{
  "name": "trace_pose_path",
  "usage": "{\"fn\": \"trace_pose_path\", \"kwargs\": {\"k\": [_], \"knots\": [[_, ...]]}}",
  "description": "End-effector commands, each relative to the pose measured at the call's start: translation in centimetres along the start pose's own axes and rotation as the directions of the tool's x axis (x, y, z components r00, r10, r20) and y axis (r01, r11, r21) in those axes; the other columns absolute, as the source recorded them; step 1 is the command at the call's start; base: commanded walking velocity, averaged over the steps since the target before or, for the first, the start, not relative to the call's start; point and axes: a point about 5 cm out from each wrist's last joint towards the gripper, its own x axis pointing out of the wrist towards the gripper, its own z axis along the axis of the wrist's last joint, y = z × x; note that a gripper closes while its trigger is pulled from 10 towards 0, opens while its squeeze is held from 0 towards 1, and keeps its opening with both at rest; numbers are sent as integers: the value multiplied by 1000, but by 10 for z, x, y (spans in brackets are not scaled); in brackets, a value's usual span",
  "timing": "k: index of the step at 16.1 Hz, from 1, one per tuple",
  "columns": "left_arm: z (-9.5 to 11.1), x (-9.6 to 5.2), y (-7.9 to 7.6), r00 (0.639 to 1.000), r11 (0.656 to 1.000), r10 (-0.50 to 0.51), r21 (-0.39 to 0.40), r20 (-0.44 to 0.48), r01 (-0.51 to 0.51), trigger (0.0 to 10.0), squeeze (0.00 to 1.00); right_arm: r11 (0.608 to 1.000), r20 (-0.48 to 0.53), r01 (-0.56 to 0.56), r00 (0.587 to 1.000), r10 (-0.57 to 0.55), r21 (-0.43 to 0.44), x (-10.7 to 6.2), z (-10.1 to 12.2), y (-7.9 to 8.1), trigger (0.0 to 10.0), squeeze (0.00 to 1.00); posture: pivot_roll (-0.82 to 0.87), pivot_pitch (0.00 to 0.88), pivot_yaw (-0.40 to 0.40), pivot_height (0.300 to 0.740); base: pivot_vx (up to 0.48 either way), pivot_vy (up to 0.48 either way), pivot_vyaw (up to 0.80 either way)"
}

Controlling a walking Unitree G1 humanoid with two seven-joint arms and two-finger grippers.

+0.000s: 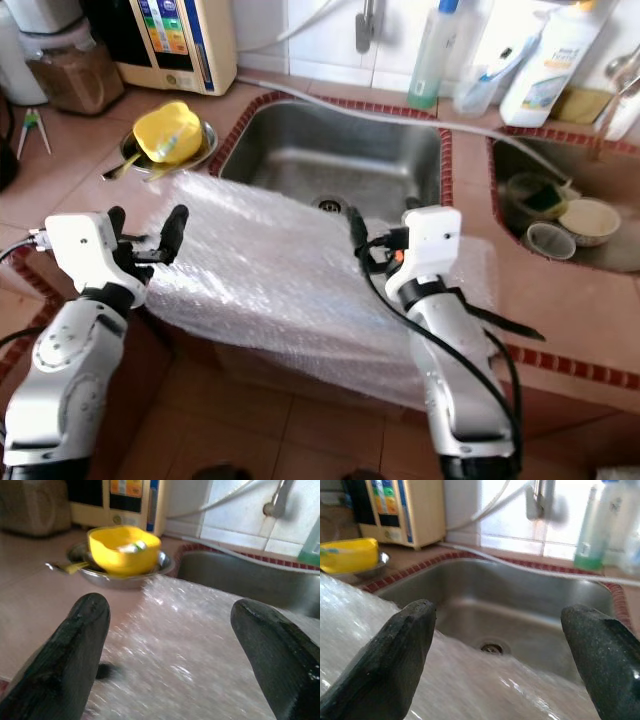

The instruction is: Kitchen organization

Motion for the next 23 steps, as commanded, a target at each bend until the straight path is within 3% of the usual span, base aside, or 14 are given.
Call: {"fn": "trace_pose_path", "kwargs": {"k": [1, 6, 10, 16, 23], "knots": [[1, 0, 1, 1000, 1000, -2, 10, 4, 2, 10000, 0, 1000, 11, 6, 1000, -6, -1, 0, 3, -1, 10000, 0, -12, 142, -5, 740, 0, 0, 0], [13, -2, 2, 998, 994, -30, 102, 56, 24, 10000, 0, 1000, 50, 15, 999, -15, 0, 0, 13, -2, 10000, 0, -12, 123, 11, 740, 0, 0, 0], [5, -15, 15, 998, 986, -60, 158, -7, 61, 10000, 0, 999, 21, 34, 999, -34, -16, -7, 9, -14, 10000, 0, -20, 116, 22, 740, 0, 0, 0], [-10, -17, 9, 996, 988, -69, 138, -48, 75, 10000, 0, 1000, -55, -8, 998, 6, -28, -14, -12, -6, 10000, 0, -11, 110, 15, 740, 0, 0, 0], [-12, -16, 9, 996, 987, -66, 141, -53, 73, 10000, 0, 996, -33, 11, 999, -14, -92, -13, -3, -22, 10000, 0, -18, 109, 15, 740, 0, 0, 0]]}}
